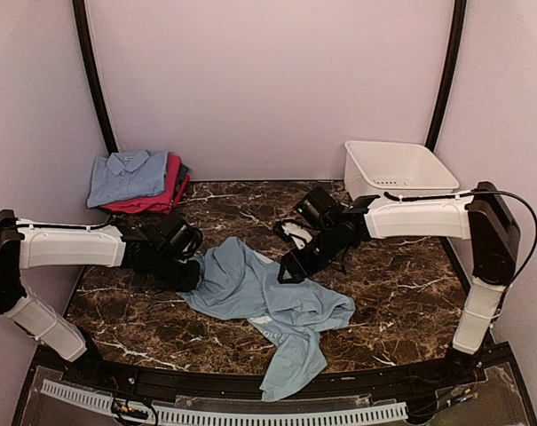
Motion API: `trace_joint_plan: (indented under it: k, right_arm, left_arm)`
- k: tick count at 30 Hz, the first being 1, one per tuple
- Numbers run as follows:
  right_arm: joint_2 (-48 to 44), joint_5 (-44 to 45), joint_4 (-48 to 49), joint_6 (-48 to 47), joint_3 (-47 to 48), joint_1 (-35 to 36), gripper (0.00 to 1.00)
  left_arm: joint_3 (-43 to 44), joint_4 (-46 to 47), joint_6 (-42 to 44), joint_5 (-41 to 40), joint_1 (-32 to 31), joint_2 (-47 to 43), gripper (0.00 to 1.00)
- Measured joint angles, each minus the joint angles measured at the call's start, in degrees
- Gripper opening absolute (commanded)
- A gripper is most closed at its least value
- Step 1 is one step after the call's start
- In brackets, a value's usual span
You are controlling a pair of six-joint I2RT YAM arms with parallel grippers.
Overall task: Fold and stack the mixed laundry pile
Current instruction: Rotate the crumpled T-shirt at the center of the board, then pick up the crumpled T-shirt from the center of the board.
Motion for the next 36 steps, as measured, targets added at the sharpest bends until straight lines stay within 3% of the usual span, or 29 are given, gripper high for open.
trace_joint_plan:
  k: [12, 25, 28, 32, 36]
  right_arm:
    - [7.87, 7.13, -2.25, 0.04, 1.75, -0.28, 0.49]
    - [11.91, 6.73, -2.08, -0.96, 5.75, -3.69, 0.37]
    - [12.26, 5.64, -2.12, -1.31, 6.03, -3.74, 0.30]
    - [12.79, 4.61, -2.19, -1.70, 6.40, -3.74, 0.00]
    - [12.76, 3.80, -2.23, -2.32, 6.40, -3.74, 0.00]
  left_arm:
    - [0.00, 0.00, 0.07, -0.07, 0.00, 0.02, 0.00]
    - [0.00, 0.00, 0.42, -0.31, 0.00, 0.02, 0.00]
    - [0.00, 0.00, 0.61, -0.37, 0.00, 0.02, 0.00]
    - [0.00, 0.00, 0.70, -0.39, 0.00, 0.02, 0.00]
    - [0.00, 0.00, 0.70, -0.39, 0.00, 0.04, 0.00]
